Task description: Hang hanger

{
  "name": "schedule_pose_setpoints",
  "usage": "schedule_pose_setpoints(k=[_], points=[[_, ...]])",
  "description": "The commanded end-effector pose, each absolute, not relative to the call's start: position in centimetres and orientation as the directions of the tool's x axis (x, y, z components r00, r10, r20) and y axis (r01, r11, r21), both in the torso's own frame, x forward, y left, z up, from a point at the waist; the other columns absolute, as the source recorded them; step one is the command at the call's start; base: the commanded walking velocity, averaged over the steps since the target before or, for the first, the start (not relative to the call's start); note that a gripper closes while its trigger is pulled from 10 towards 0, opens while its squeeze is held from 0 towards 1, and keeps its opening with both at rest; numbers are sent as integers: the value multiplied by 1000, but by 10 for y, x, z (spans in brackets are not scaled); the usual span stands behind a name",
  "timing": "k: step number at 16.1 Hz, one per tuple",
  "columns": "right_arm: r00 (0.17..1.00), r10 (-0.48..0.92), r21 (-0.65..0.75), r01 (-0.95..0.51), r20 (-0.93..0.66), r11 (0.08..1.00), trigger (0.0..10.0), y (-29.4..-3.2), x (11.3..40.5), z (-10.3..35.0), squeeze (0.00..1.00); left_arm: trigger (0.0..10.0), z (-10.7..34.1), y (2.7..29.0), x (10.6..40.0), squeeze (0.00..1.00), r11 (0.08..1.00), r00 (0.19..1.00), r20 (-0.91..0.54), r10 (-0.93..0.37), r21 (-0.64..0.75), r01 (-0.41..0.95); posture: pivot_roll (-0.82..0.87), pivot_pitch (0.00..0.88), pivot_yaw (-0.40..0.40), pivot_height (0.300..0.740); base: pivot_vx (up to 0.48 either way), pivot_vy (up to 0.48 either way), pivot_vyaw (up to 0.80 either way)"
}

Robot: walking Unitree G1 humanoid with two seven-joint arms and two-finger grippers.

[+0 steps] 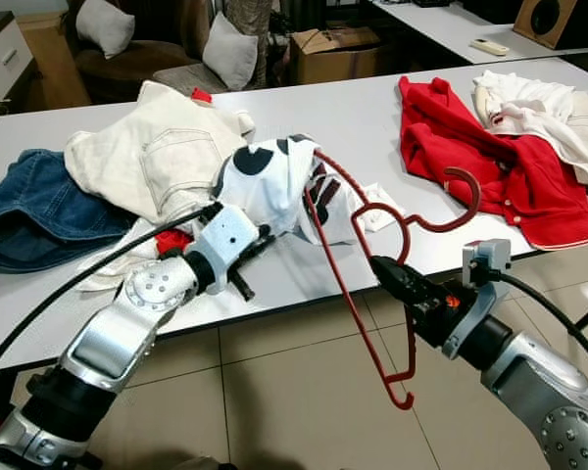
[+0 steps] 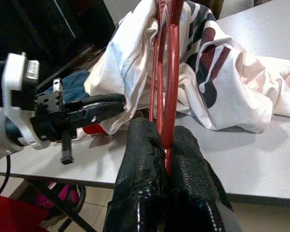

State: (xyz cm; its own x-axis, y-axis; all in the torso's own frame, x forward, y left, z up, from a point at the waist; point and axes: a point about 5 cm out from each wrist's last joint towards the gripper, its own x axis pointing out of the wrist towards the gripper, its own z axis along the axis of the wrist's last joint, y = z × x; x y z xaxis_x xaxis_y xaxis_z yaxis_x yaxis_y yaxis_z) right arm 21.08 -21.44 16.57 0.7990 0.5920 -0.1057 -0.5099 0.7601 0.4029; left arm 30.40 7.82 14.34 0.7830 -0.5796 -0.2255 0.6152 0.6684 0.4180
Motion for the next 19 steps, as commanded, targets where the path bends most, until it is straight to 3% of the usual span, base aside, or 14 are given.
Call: schedule_pose_setpoints(k=[1,5,6,8,11,13,15,17,18,19], points=[[788,611,390,-542,-73,745,10000,-209,212,174,0,0,146,84,309,0,684,821,-195,-536,469,558,-202,0,36,740,0,0,0],[789,611,399,-541,-63,740,10000,-208,213,175,0,0,148,96,313,0,711,879,-110,-464,546,444,-203,0,33,740,0,0,0],[788,612,413,-538,-62,735,10000,-207,212,173,0,0,157,114,321,0,757,927,-39,-373,565,329,-204,0,27,740,0,0,0],[785,614,433,-528,-77,730,10000,-206,209,167,0,0,167,137,332,0,779,956,10,-293,583,232,-201,0,19,740,0,0,0],[784,609,470,-495,-121,731,10000,-203,208,155,0,0,192,189,360,0,771,976,2,-216,613,170,-195,0,13,740,0,0,0],[789,589,491,-450,-173,746,10000,-200,210,145,0,0,193,193,367,0,738,951,-76,-298,614,280,-191,0,14,740,0,0,0],[761,633,516,-487,-146,705,10000,-185,209,145,0,0,182,177,364,0,719,861,-165,-481,488,494,-198,0,25,740,0,0,0],[752,644,518,-499,-140,695,10000,-182,209,145,0,0,180,163,358,0,666,785,-184,-591,438,604,-203,0,30,740,0,0,0],[745,654,521,-511,-127,684,10000,-180,210,147,0,1804,183,155,353,0,647,743,-163,-650,393,653,-206,0,33,740,0,0,0],[743,659,521,-518,-120,678,10000,-179,211,149,0,10000,189,150,349,0,646,723,-119,-680,368,668,-205,0,31,740,0,0,0]])
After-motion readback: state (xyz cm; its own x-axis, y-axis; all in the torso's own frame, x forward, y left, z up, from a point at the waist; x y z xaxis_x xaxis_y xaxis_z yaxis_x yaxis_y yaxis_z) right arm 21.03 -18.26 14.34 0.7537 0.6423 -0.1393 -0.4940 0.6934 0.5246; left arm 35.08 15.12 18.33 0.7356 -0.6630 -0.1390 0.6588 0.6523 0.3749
